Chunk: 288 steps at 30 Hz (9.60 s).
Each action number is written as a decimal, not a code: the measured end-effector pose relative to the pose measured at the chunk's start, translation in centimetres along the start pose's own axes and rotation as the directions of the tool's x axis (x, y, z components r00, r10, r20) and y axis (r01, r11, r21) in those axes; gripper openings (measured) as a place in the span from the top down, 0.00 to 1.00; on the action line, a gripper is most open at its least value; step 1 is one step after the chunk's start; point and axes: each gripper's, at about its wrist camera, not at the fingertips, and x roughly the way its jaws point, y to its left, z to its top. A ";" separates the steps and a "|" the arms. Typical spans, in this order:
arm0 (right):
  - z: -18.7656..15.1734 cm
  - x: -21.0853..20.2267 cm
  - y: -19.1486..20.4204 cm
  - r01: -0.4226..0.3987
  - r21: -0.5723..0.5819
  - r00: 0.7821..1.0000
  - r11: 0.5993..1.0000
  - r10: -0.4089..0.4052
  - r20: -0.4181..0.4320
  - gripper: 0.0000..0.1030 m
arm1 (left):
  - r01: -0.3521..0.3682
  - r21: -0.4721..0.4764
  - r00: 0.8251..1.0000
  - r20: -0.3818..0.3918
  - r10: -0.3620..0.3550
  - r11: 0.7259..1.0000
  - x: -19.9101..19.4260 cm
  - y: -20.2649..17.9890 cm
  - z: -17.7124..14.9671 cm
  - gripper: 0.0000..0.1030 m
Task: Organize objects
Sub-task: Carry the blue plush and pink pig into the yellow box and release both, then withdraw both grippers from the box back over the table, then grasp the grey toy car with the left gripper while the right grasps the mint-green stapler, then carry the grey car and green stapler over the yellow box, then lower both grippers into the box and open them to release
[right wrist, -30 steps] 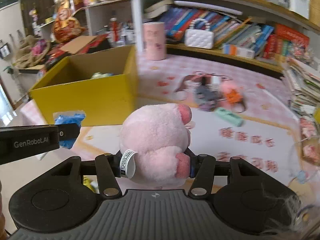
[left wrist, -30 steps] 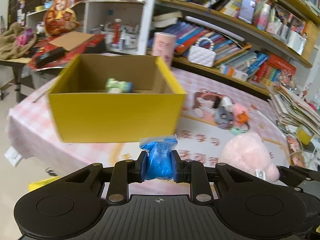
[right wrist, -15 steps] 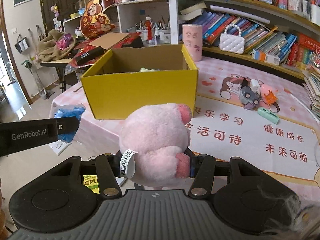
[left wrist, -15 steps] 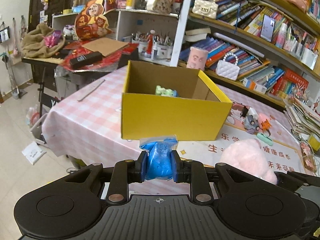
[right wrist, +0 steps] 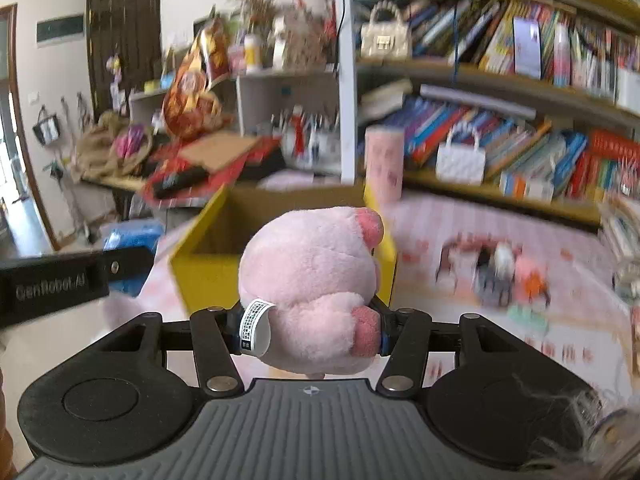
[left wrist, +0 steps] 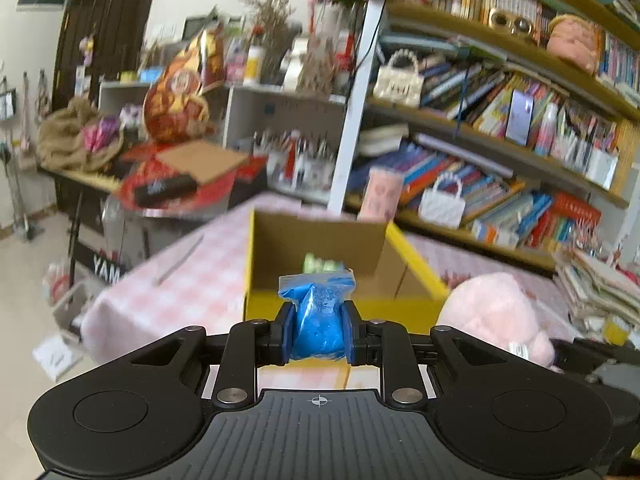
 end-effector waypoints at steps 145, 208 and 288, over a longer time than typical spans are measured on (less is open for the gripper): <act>-6.3 6.8 -27.3 0.240 0.086 0.944 0.967 -0.211 -0.255 0.33 | 0.077 0.212 0.961 -0.276 -0.016 0.974 18.0 -24.8 -4.8 0.08; -5.6 7.6 -26.6 0.106 0.053 0.949 0.993 -0.085 -0.304 0.77 | 0.124 0.202 0.953 -0.295 -0.061 0.971 17.0 -23.8 -5.5 0.39; 7.9 32.3 -2.2 -0.191 -0.301 0.900 0.934 0.044 -0.434 0.77 | -0.177 0.200 0.944 -0.244 0.223 0.964 23.0 -2.3 2.0 0.37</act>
